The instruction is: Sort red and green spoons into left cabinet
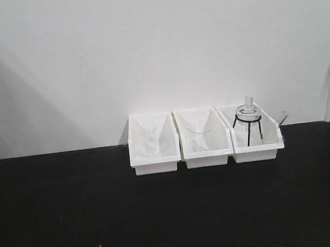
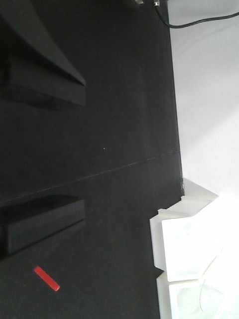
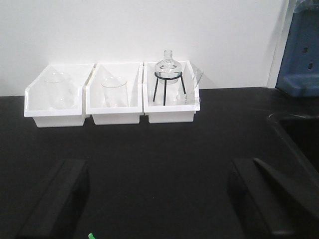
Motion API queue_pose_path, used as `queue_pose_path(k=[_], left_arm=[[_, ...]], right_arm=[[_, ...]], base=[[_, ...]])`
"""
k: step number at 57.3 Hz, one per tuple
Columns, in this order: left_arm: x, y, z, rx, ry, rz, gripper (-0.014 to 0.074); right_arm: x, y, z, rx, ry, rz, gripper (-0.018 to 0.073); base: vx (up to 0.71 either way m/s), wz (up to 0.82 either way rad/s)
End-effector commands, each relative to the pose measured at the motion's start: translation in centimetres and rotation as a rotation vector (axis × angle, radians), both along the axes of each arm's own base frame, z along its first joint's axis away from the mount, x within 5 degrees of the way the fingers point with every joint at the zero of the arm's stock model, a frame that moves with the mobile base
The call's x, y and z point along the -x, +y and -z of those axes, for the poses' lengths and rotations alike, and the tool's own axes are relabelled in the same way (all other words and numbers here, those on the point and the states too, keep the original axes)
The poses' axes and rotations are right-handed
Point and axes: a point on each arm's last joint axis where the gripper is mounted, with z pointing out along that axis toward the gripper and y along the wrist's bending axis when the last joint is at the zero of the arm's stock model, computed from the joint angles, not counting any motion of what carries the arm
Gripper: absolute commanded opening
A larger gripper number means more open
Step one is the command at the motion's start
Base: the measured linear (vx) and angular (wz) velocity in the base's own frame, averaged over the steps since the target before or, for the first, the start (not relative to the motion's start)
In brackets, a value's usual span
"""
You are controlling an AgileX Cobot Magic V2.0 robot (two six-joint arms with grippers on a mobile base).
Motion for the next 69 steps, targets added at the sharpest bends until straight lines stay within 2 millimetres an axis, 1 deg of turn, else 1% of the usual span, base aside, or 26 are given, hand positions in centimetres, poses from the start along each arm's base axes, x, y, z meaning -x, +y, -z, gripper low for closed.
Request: queue_pose_path(k=[1, 8, 12, 18, 23, 32, 37, 43, 49, 55, 62, 69], left_arm=[[-0.2, 0.0, -1.8, 0.021, -0.095, -0.010, 0.0517], [-0.2, 0.0, -1.7, 0.020, -0.086, -0.009, 0.0517], [-0.2, 0.0, -1.7, 0.020, -0.086, -0.009, 0.0517], [-0.2, 0.0, -1.7, 0.020, -0.086, -0.009, 0.0517], [-0.2, 0.0, -1.7, 0.020, -0.086, -0.009, 0.0517], [-0.2, 0.0, -1.7, 0.020, -0.080, -0.008, 0.0517], [-0.2, 0.0, -1.6, 0.020, -0.073, -0.008, 0.0517], [-0.1, 0.0, -1.4, 0.019, -0.055, -0.006, 0.0517], [-0.1, 0.0, -1.4, 0.017, -0.045, -0.004, 0.0517], [-0.1, 0.0, -1.3, 0.017, -0.041, -0.004, 0.0517], [-0.1, 0.0, -1.3, 0.017, -0.041, -0.004, 0.0517], [-0.1, 0.0, -1.3, 0.017, -0.041, -0.004, 0.0517]], right_arm=[[-0.2, -0.1, -1.1, 0.021, -0.037, 0.002, 0.0632], [-1.5, 0.0, 0.8, 0.096, 0.142, -0.028, 0.0600], [-2.8, 0.1, 2.4, 0.148, 0.265, -0.068, 0.0578], [-4.8, 0.6, 4.9, 0.220, 0.432, -0.167, 0.0564], [-6.4, 1.1, 6.7, 0.238, 0.510, -0.260, 0.0564], [-8.7, 2.3, 8.8, 0.250, 0.519, -0.426, 0.0564], [-9.6, 3.0, 9.6, 0.286, 0.489, -0.527, 0.0564], [-10.6, 3.5, 10.4, 0.312, 0.443, -0.607, 0.0564], [-11.7, 3.7, 11.3, 0.320, 0.410, -0.624, 0.0564], [-12.8, 3.6, 12.0, 0.308, 0.382, -0.594, 0.0561], [-13.8, 3.5, 13.2, 0.294, 0.391, -0.564, 0.0561], [-14.4, 3.5, 14.5, 0.289, 0.416, -0.576, 0.0561]], base=[[0.00, 0.00], [0.00, 0.00], [0.00, 0.00], [0.00, 0.00], [0.00, 0.00], [0.00, 0.00], [0.00, 0.00], [0.00, 0.00], [0.00, 0.00], [0.00, 0.00], [0.00, 0.00], [0.00, 0.00]])
